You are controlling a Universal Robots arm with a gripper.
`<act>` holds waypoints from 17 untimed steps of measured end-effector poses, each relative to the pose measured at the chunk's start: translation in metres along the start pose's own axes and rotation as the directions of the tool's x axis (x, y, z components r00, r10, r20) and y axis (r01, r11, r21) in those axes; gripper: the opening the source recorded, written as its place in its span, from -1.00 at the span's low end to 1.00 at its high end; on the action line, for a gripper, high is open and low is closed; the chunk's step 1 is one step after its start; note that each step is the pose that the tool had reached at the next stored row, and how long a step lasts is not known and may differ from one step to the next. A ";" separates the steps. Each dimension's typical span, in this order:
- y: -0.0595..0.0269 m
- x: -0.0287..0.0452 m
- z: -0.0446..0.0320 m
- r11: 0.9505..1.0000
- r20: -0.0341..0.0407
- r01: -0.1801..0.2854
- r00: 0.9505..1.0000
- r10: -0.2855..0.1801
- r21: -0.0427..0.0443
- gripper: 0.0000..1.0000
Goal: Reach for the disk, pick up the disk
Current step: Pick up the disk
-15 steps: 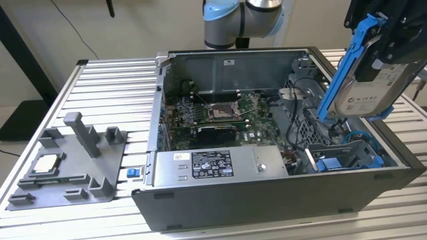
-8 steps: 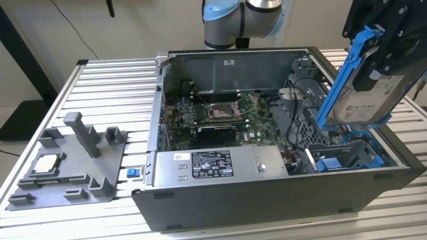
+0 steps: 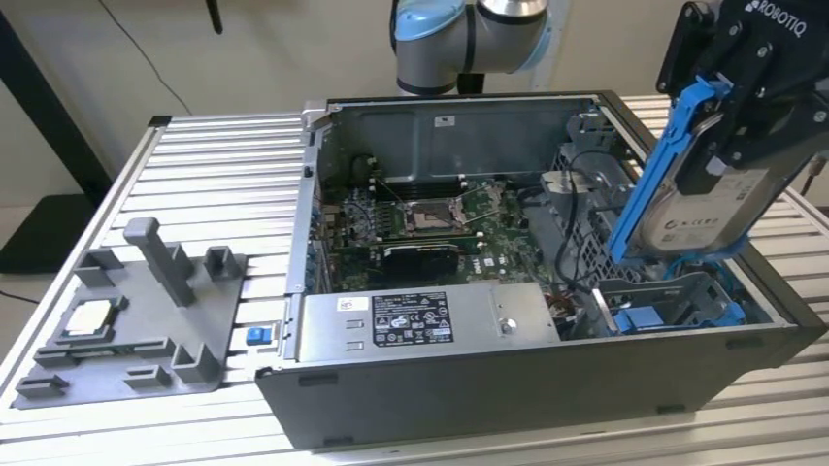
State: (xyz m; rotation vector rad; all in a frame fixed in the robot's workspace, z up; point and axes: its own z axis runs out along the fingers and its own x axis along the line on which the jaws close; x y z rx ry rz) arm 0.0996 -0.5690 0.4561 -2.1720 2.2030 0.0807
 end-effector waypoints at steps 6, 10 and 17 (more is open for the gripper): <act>0.0003 0.0028 0.0106 1.000 0.000 -0.003 1.000 0.003 0.000 -1.00; 0.0006 0.0044 0.0178 1.000 0.000 -0.004 1.000 0.004 0.000 -1.00; 0.0009 0.0080 0.0299 1.000 0.000 -0.006 1.000 0.006 0.000 -1.00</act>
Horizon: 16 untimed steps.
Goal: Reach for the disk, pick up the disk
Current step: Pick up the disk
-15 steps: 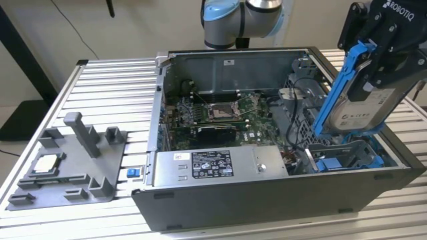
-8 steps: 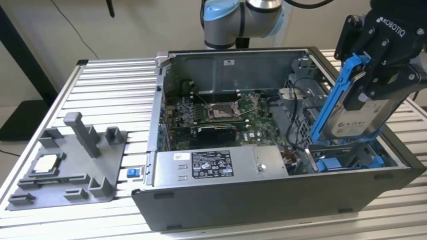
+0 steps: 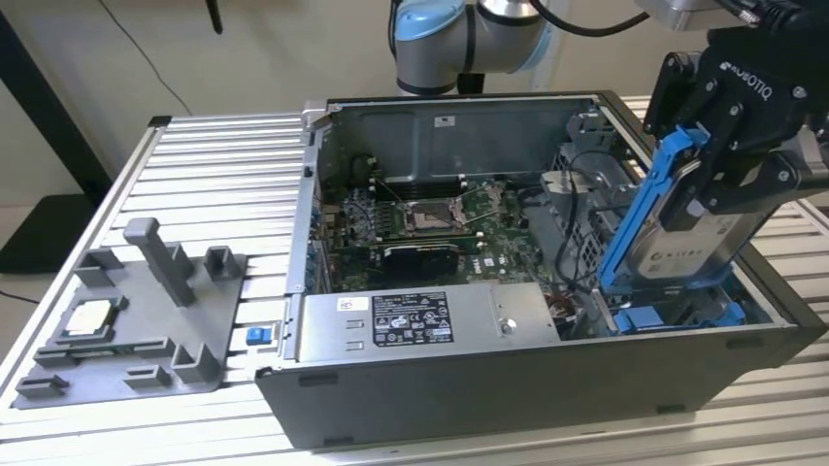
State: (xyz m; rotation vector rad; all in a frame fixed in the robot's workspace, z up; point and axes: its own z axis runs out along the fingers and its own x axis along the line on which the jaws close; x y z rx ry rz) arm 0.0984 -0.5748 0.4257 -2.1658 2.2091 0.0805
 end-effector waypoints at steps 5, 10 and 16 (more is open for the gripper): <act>0.0004 0.0020 0.0061 1.000 0.000 -0.001 1.000 0.001 -0.002 -1.00; 0.0007 0.0032 0.0081 1.000 0.000 -0.001 1.000 0.001 -0.007 -1.00; 0.0008 0.0033 0.0081 1.000 0.000 -0.001 1.000 0.001 -0.007 -1.00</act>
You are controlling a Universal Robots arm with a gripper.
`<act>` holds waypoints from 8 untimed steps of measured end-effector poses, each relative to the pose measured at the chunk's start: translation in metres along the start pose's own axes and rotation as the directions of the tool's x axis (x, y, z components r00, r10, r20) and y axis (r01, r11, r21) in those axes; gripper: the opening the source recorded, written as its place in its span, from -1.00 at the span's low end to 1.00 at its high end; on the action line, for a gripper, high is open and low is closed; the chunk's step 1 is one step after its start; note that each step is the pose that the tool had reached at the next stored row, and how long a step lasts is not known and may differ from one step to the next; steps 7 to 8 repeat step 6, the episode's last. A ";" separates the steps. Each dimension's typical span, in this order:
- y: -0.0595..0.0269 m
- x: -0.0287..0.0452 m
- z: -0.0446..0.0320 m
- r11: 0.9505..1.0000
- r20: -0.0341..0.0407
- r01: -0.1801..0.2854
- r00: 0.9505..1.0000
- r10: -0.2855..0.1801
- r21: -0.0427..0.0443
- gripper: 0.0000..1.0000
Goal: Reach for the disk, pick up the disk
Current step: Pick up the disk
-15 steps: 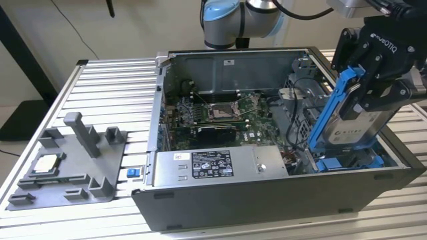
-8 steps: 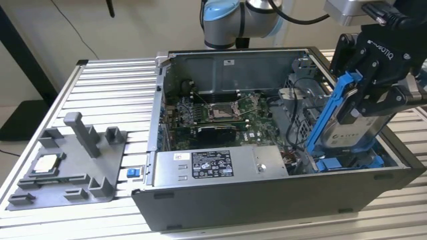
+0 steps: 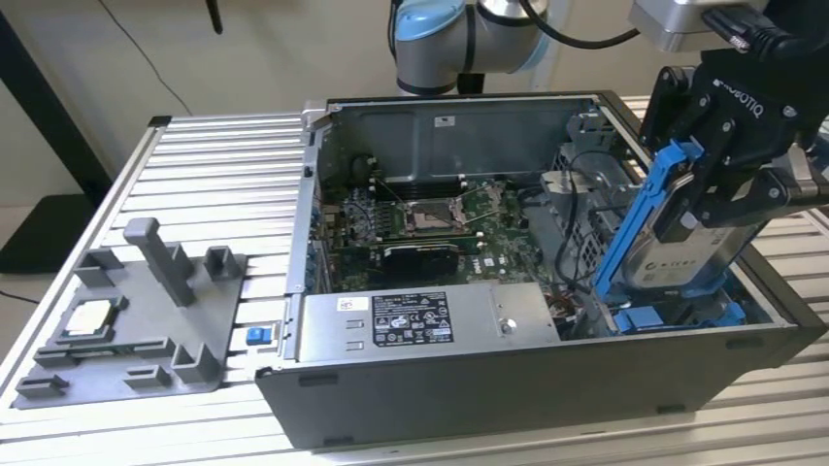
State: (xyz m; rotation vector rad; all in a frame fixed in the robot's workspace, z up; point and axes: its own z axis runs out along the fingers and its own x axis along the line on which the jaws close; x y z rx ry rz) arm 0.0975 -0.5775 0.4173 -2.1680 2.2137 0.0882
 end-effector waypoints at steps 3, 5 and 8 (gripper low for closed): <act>0.0000 0.0000 0.0000 1.000 0.000 0.000 1.000 0.000 0.000 -1.00; 0.0001 0.0000 0.0000 1.000 0.000 0.000 1.000 0.000 0.000 -1.00; 0.0001 0.0000 0.0000 1.000 0.000 0.000 1.000 0.000 0.000 -1.00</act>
